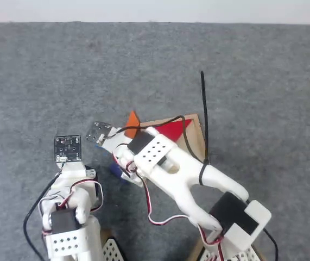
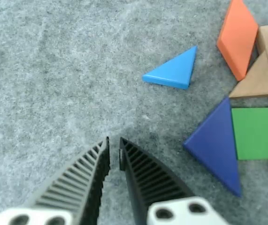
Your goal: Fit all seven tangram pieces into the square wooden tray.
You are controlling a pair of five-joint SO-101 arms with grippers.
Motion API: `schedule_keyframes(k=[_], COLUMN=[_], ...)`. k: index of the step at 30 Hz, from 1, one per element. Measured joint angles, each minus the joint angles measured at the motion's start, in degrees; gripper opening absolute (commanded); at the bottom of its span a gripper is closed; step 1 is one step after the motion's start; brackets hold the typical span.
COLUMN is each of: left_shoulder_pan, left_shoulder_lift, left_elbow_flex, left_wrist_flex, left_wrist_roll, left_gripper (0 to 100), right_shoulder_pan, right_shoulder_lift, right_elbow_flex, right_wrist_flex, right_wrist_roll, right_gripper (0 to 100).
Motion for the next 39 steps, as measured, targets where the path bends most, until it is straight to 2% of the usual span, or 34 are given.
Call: schedule_keyframes(k=[11,23,28,33,39], left_shoulder_pan=[0.0,0.0,0.0,0.0,0.0], left_shoulder_lift=[0.0,0.0,0.0,0.0,0.0], left_elbow_flex=[0.0,0.0,0.0,0.0,0.0], left_wrist_flex=[0.0,0.0,0.0,0.0,0.0], left_wrist_roll=[0.0,0.0,0.0,0.0,0.0], left_gripper=[4,4,4,4,4], right_shoulder_pan=[-0.35,6.07,5.8,8.18,8.79], right_shoulder_lift=[3.52,3.6,-3.87,-13.36,-14.86], right_elbow_flex=[0.35,0.35,0.44,3.52,15.38], right_wrist_flex=[-0.18,0.09,0.44,8.18,5.27], right_wrist_roll=[-0.26,2.02,2.37,2.37,3.6], right_gripper=[28.8,28.8,28.7,28.6,28.5])
